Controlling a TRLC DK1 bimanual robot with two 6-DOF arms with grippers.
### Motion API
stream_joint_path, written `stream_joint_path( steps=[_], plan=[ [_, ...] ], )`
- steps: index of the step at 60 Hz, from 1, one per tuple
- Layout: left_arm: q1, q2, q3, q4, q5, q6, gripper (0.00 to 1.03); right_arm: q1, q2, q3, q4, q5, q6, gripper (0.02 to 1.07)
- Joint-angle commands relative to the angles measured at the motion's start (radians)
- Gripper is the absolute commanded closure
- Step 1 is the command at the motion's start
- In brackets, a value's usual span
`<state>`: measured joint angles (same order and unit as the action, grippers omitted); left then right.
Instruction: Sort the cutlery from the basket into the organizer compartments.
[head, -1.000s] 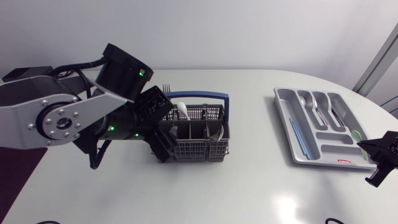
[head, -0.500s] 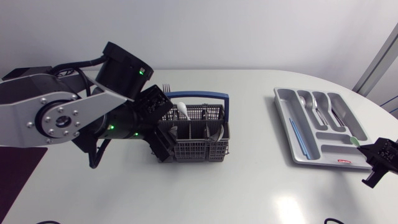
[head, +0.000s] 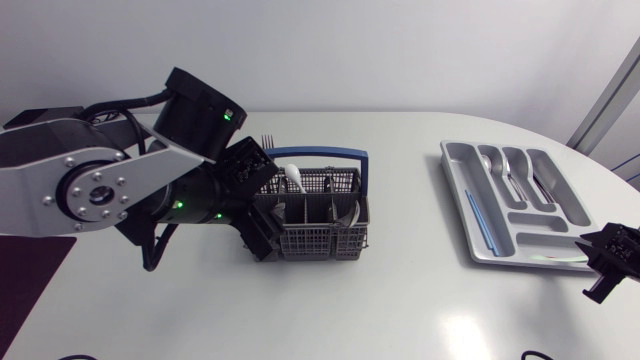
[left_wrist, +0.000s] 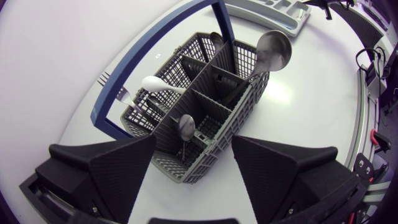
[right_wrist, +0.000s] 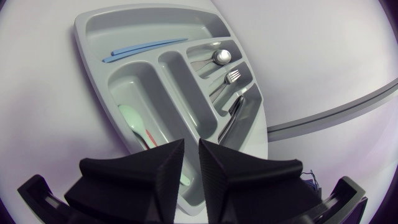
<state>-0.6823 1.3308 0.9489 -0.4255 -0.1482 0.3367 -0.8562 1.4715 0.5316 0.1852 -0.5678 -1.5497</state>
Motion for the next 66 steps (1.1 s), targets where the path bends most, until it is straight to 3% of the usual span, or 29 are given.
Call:
stream_joint_path(
  steps=[1, 10, 21, 35, 52, 66],
  plan=[
    [-0.006, -0.005, 0.005, -0.010, -0.010, -0.019, 0.20, 0.008, -0.023, -0.035, 0.003, 0.006, -0.023, 0.77],
    [-0.002, -0.019, 0.002, -0.013, -0.011, -0.018, 0.20, 0.020, -0.137, -0.035, -0.096, -0.001, 0.017, 0.66],
    [0.007, -0.045, -0.007, -0.021, -0.011, -0.018, 0.20, 0.128, -0.367, -0.016, -0.334, 0.006, 0.146, 0.52],
    [0.029, -0.087, -0.033, -0.025, -0.011, -0.018, 0.19, 0.506, -0.542, 0.099, -0.636, 0.174, 0.510, 0.45],
    [0.098, -0.110, -0.087, -0.015, 0.004, -0.004, 0.19, 1.023, -0.488, 0.309, -0.787, 0.394, 0.968, 0.45],
    [0.155, -0.111, -0.102, -0.001, 0.061, 0.021, 0.19, 1.267, -0.372, 0.458, -0.833, 0.454, 1.185, 0.45]
  ],
)
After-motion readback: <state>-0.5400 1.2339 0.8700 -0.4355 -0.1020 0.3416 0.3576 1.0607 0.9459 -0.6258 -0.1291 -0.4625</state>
